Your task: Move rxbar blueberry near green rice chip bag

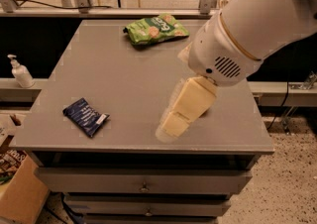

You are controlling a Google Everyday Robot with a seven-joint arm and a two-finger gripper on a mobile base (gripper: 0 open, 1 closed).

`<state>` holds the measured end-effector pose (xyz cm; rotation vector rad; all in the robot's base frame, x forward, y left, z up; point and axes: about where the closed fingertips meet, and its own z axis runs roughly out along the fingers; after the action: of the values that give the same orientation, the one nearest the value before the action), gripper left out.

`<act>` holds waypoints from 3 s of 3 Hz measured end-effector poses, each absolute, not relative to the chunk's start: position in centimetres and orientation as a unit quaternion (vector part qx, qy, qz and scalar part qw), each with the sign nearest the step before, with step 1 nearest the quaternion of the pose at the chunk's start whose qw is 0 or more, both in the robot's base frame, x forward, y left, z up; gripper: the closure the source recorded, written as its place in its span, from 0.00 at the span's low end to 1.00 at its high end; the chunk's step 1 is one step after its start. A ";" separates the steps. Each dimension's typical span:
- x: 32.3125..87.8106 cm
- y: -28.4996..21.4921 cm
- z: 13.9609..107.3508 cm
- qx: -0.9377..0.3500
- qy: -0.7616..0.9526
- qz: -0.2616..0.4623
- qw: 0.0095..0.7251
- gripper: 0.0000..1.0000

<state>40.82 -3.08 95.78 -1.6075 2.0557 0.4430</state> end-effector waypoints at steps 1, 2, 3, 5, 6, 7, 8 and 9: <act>41.1 -2.0 95.0 -0.587 0.744 0.173 0.270 0.00; 42.0 1.0 93.1 -0.577 0.730 0.201 0.305 0.00; 42.9 3.7 91.6 -0.572 0.720 0.217 0.328 0.00; 45.5 8.7 88.4 -0.573 0.711 0.215 0.346 0.00; 46.5 10.3 86.9 -0.576 0.711 0.207 0.347 0.00; 47.4 11.7 85.0 -0.582 0.712 0.198 0.339 0.00; 48.1 12.6 83.4 -0.586 0.713 0.192 0.333 0.00; 48.9 13.2 82.3 -0.587 0.714 0.189 0.333 0.00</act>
Offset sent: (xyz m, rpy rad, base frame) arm 0.0295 0.0776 -0.0535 0.2678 -0.0820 0.0001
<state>48.87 13.22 82.32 -1.5317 1.8636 0.4942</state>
